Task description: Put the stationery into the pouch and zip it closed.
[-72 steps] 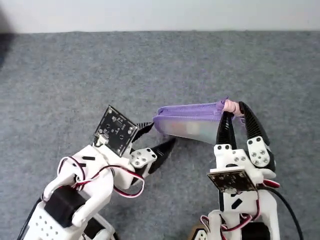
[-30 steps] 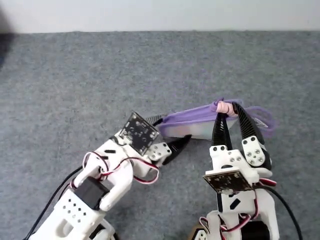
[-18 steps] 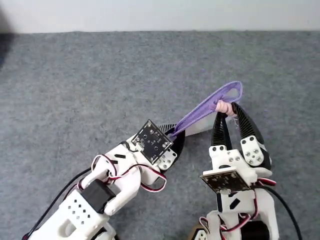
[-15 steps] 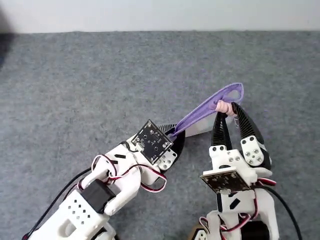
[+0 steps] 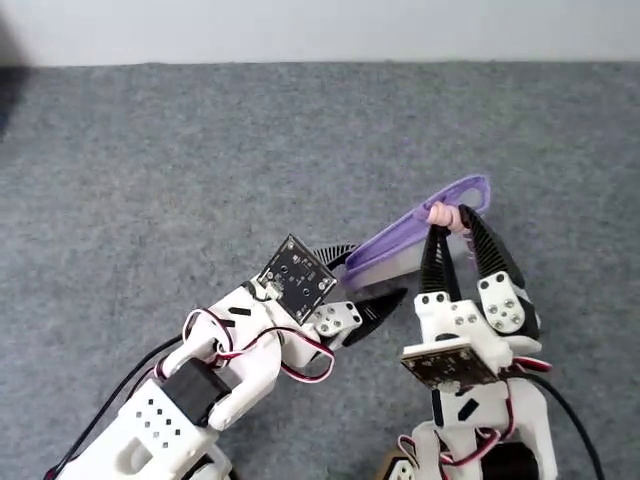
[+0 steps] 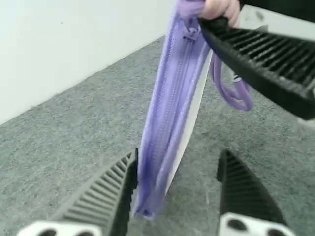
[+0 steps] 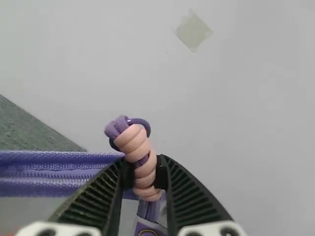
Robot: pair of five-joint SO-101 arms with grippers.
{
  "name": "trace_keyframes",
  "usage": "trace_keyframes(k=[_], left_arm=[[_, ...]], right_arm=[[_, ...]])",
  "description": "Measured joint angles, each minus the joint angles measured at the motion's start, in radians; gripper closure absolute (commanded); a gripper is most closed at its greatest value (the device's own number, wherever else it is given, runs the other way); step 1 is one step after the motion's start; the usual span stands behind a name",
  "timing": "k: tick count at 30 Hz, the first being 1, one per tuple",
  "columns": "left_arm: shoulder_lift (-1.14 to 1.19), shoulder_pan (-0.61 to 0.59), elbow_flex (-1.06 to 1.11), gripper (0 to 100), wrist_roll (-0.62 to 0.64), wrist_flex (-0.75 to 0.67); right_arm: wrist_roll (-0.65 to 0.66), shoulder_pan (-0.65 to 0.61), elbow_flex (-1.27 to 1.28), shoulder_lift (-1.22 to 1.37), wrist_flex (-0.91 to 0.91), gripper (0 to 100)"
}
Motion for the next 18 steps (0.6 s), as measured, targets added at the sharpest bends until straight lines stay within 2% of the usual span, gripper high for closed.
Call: trace_keyframes(k=[6, 12, 18], left_arm=[[0.000, 0.002, 0.000, 75, 0.002, -0.002], [0.000, 0.006, 0.000, 99, 0.005, -0.002], [0.000, 0.000, -0.011, 99, 0.008, -0.002]], right_arm=[[0.000, -0.049, 0.000, -0.002, 0.000, 99.1], [0.003, -0.041, 0.000, -0.002, 0.000, 99.1], [0.003, 0.043, 0.012, -0.011, 0.000, 99.1]])
